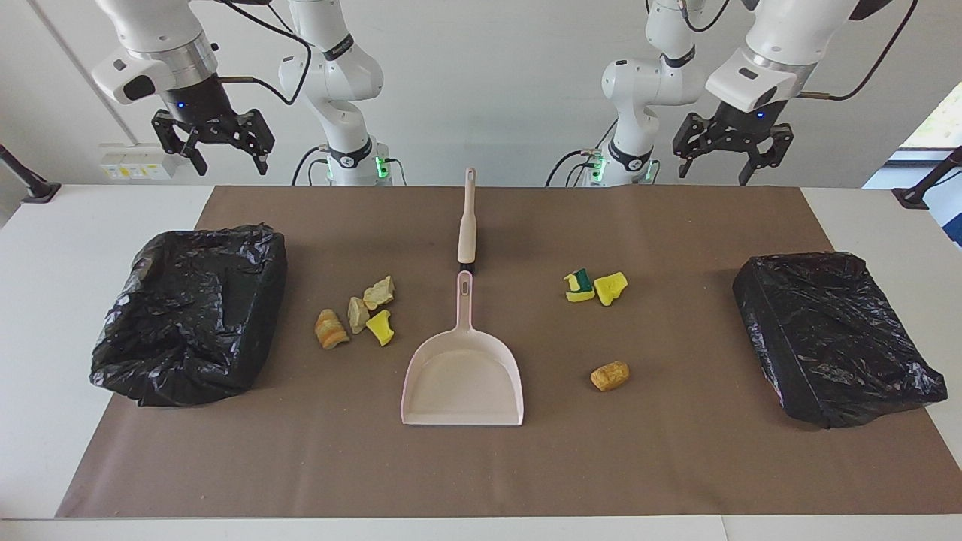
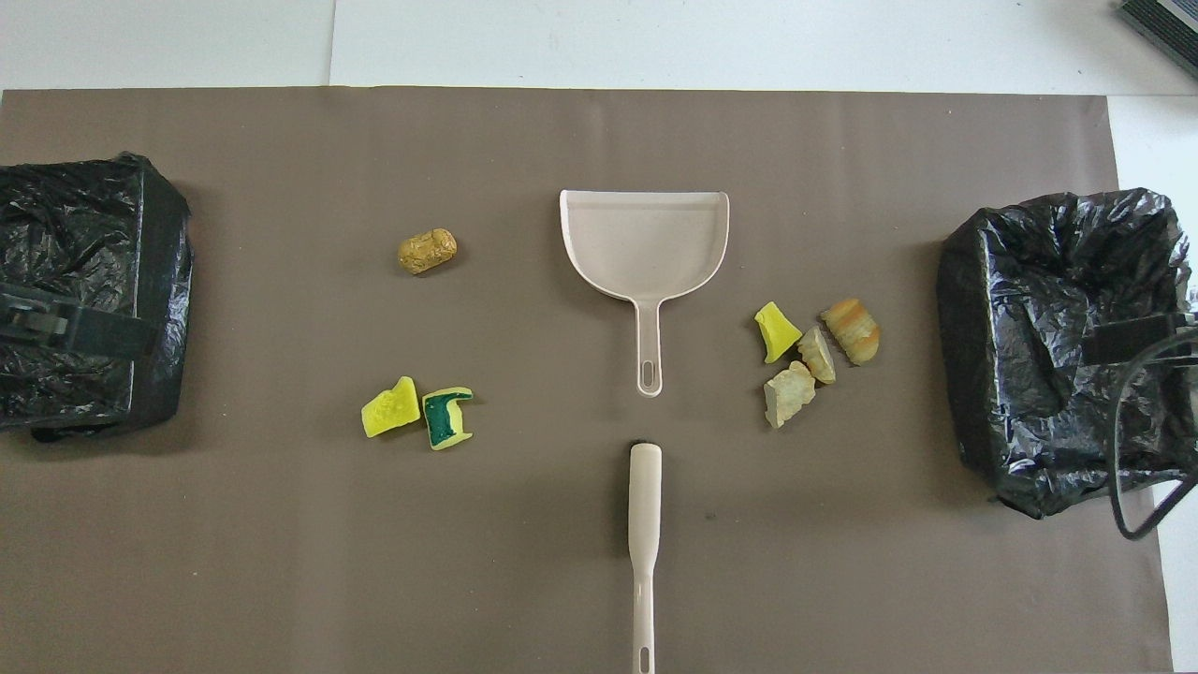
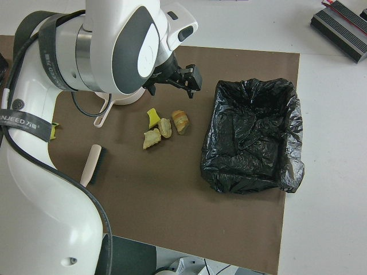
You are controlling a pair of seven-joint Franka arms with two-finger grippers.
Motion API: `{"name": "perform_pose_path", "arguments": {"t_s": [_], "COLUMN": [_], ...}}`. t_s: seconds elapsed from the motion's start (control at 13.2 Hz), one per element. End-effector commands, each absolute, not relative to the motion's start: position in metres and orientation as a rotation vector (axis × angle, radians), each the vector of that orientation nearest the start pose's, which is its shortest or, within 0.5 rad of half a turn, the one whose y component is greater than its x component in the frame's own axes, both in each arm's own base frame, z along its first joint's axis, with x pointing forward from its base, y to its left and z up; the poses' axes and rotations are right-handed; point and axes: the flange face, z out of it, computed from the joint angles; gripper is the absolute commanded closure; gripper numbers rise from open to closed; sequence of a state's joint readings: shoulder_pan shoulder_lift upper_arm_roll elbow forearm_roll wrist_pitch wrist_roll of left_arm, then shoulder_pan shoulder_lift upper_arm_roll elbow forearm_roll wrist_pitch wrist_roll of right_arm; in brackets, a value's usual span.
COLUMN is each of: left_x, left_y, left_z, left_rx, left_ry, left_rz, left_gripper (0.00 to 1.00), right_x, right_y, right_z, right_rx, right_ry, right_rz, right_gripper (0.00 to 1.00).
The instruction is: Sweep and dump trash in bin
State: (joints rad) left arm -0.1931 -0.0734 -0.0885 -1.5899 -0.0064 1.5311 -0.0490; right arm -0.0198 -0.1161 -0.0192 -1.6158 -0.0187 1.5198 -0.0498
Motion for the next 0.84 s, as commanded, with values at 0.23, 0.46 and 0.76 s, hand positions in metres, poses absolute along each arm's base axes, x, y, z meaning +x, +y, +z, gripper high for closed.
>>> {"name": "perform_pose_path", "arguments": {"t_s": [0.23,0.46,0.76], "left_x": [0.443,0.387,0.293], "left_y": [-0.277,-0.342,-0.425], "left_z": [0.566,0.52,0.45], "left_rx": [-3.149,-3.162,-3.165], "left_ry": [0.256,0.292,0.324], "left_rz": [-0.034,-0.01,-0.002], "left_gripper": [0.0,0.0,0.0], "right_x": [0.5,0.507,0.51], "right_y": [-0.023,-0.022,-0.02], "right_z": [0.649,0.615,0.572], "right_rx": [-3.159,-3.156,-3.146], "right_ry": [-0.025,-0.023,-0.031], "right_rz": [0.04,0.05,0.102], "right_gripper": [0.0,0.0,0.0]}}
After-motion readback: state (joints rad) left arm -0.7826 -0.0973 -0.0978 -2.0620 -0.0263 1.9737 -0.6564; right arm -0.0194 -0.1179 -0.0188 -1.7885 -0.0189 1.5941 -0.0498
